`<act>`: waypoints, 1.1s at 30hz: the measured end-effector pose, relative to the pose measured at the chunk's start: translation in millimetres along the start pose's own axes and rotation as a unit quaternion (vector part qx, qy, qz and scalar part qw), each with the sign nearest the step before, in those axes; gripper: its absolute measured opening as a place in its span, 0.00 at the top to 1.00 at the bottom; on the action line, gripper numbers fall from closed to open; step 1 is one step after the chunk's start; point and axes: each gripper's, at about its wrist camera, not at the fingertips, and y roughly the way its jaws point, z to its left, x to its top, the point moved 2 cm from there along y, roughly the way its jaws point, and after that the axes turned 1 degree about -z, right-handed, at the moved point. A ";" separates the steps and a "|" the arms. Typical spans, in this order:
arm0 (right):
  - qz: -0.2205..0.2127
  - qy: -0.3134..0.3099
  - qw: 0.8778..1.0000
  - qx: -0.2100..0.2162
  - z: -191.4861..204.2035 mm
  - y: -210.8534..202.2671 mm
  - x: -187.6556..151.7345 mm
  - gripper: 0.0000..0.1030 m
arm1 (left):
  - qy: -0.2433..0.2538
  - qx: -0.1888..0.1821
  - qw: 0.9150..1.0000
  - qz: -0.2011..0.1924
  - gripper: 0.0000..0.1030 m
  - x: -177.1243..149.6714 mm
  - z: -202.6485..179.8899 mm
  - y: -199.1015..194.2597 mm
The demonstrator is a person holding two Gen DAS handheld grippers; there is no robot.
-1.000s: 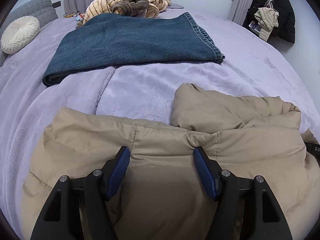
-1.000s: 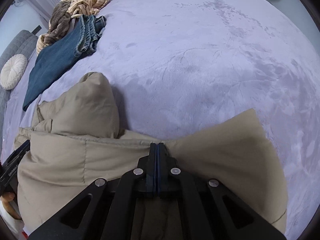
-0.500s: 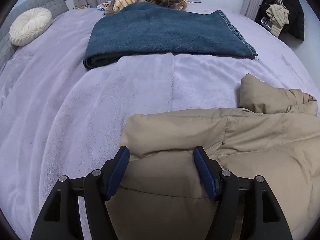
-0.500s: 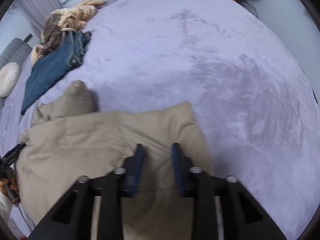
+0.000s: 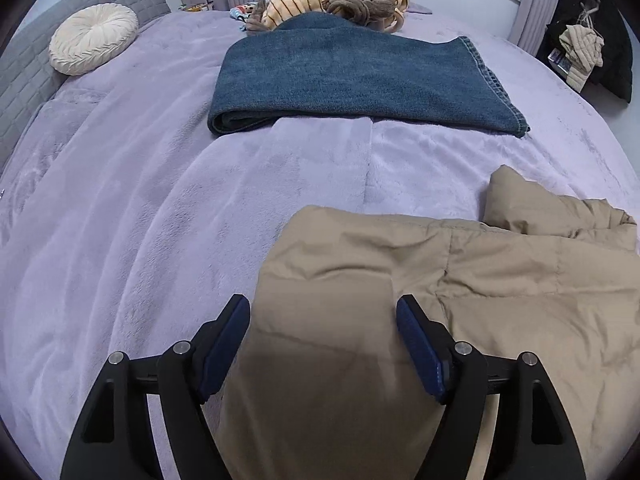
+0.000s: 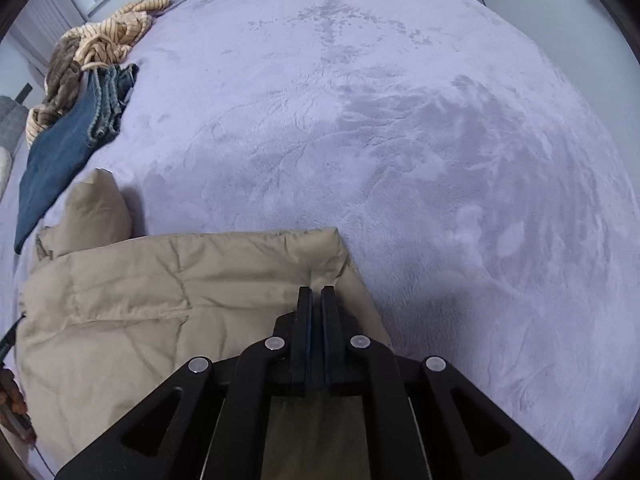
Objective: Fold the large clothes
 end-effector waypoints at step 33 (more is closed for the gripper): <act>0.061 0.209 0.962 0.164 -11.8 -50.8 -199.9 0.01 | -0.089 -0.065 0.988 0.104 0.01 -153.5 3.5 -86.0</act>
